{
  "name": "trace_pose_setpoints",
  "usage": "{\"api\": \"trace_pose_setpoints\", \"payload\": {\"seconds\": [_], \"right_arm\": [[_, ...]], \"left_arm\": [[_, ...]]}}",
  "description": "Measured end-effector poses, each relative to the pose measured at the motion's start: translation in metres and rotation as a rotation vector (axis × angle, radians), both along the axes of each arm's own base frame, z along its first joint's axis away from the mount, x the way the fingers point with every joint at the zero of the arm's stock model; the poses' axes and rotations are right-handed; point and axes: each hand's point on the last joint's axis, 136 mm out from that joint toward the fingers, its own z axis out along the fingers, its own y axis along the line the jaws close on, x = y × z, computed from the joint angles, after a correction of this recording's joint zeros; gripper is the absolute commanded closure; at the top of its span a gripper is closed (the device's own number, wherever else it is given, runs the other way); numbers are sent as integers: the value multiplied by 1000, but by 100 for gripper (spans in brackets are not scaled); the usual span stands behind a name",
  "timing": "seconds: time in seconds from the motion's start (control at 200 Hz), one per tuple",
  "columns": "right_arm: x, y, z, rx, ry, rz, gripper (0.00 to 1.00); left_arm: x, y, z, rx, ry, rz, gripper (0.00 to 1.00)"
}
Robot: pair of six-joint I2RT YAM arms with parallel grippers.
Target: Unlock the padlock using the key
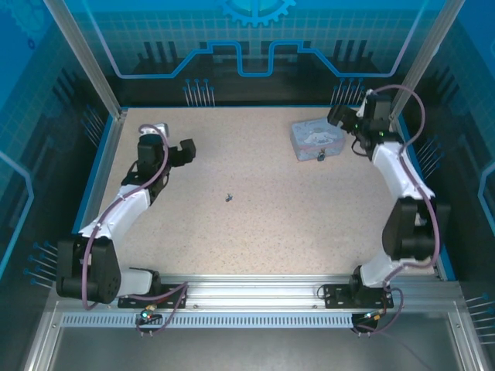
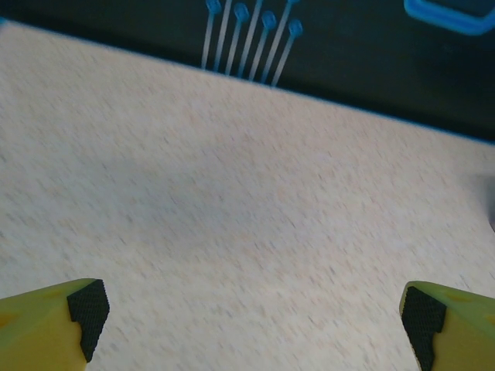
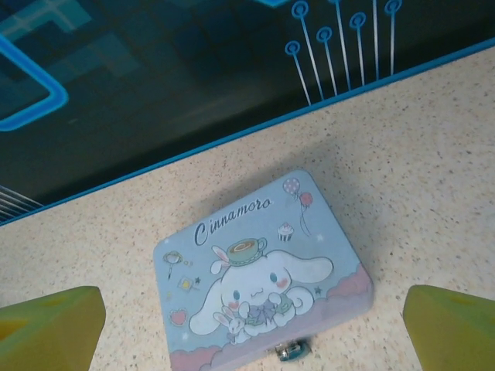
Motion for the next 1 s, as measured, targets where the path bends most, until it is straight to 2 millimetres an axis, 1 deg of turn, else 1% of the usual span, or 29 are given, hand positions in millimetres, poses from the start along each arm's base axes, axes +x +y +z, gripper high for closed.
{"api": "trace_pose_setpoints", "payload": {"seconds": [0.09, 0.175, 0.355, 0.4, 0.47, 0.515, 0.605, 0.7, 0.82, 0.89, 1.0], "right_arm": [[27, -3, -15, 11, 60, 1, 0], [49, -8, -37, 18, 118, -8, 1], [82, -16, -89, 53, 232, -31, 6], [91, -16, -102, 63, 252, -26, 10], [103, -12, -123, 91, 286, -11, 11], [108, -10, -135, 105, 307, -3, 12], [108, -1, -157, 135, 352, 27, 15], [109, 8, -153, 142, 347, 59, 18], [105, 23, -157, 132, 351, 93, 19], [95, 36, -156, 127, 355, 115, 20], [66, 65, -155, 121, 383, 162, 23]], "left_arm": [[-10, -21, -10, -19, 68, -41, 1], [-16, -35, -13, -46, 108, -73, 1], [-19, -48, -7, -102, 131, -104, 1], [-20, -52, -5, -114, 134, -114, 1], [-21, -56, -2, -125, 140, -129, 1], [-21, -59, 1, -129, 139, -139, 1], [-19, -66, 6, -136, 134, -158, 1], [-18, -72, 9, -145, 136, -174, 1], [-16, -80, 5, -160, 153, -182, 1], [-14, -83, 3, -169, 164, -182, 1], [-13, -88, 3, -183, 174, -184, 1]]}}
